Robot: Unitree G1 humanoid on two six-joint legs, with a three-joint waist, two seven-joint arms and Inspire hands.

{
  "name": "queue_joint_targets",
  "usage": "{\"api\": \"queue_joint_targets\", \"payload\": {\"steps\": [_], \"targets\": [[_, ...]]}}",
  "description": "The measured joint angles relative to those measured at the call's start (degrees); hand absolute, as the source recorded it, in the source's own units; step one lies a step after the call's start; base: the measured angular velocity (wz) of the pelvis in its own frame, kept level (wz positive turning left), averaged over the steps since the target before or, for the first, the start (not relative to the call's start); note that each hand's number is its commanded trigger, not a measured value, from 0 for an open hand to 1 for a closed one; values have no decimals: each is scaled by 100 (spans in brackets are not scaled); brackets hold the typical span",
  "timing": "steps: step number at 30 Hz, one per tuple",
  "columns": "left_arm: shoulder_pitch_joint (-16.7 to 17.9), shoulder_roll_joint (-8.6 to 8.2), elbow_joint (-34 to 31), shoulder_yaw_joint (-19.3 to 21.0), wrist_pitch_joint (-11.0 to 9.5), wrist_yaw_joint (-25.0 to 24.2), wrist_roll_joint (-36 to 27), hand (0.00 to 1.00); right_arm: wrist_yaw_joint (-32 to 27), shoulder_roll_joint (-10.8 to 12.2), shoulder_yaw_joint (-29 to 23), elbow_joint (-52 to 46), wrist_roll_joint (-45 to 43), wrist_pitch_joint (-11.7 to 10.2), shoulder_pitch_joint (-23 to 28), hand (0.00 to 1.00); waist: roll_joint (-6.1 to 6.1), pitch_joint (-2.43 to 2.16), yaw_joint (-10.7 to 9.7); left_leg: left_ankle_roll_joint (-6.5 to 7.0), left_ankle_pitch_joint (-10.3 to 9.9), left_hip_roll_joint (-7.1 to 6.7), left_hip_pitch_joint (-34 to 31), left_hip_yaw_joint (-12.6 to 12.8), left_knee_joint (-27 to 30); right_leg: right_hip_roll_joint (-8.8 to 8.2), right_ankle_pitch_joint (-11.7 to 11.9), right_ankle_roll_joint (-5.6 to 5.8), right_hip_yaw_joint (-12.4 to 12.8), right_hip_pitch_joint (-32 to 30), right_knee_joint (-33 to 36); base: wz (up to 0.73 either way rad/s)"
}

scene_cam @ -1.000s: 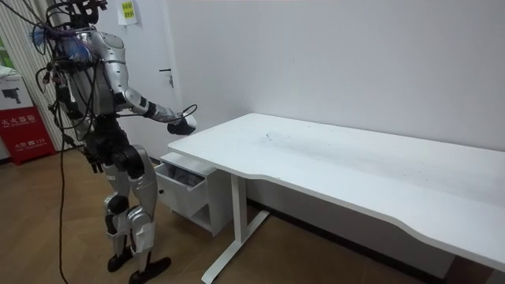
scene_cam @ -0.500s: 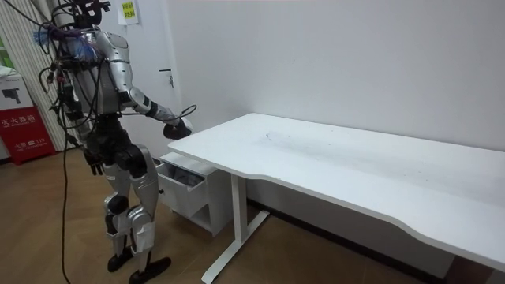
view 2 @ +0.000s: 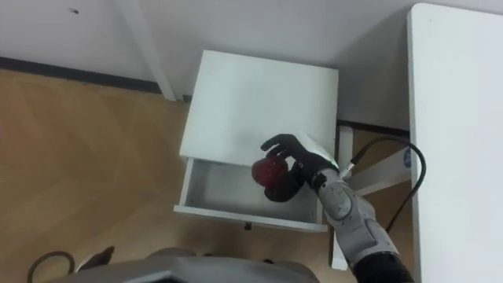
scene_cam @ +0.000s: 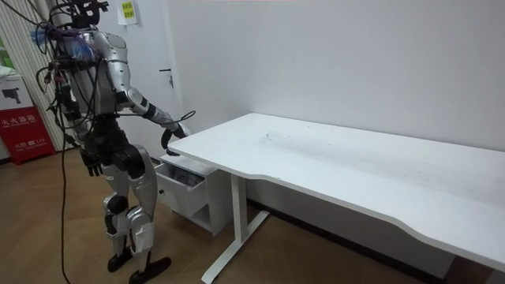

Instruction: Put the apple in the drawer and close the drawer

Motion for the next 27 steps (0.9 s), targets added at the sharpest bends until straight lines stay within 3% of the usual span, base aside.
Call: {"api": "queue_joint_targets", "payload": {"steps": [15,21,24,27], "targets": [[-41,0,-10,-2,-101,6,1,0,0,-9,-49,0,-10,-37,9,0,38,7,-42,2,1,-3,15,0,19,15,-1,2,-3,38,8,0],[-48,-5,40,12,-121,25,-143,0,-90,-3,-53,377,58,-122,10,0,35,-32,9,4,3,3,117,61,-8,2,-1,2,125,65,11,-6],[-35,-27,83,46,-120,52,-319,0,-245,62,-161,612,581,-234,16,0,49,-27,-22,4,3,4,116,88,-5,-9,-2,4,107,61,11,-3],[-35,-130,88,167,-127,122,-590,0,-523,161,-591,1248,1139,-306,56,0,67,-53,-89,12,2,-9,121,113,20,-45,-13,22,79,58,80,6]]}}
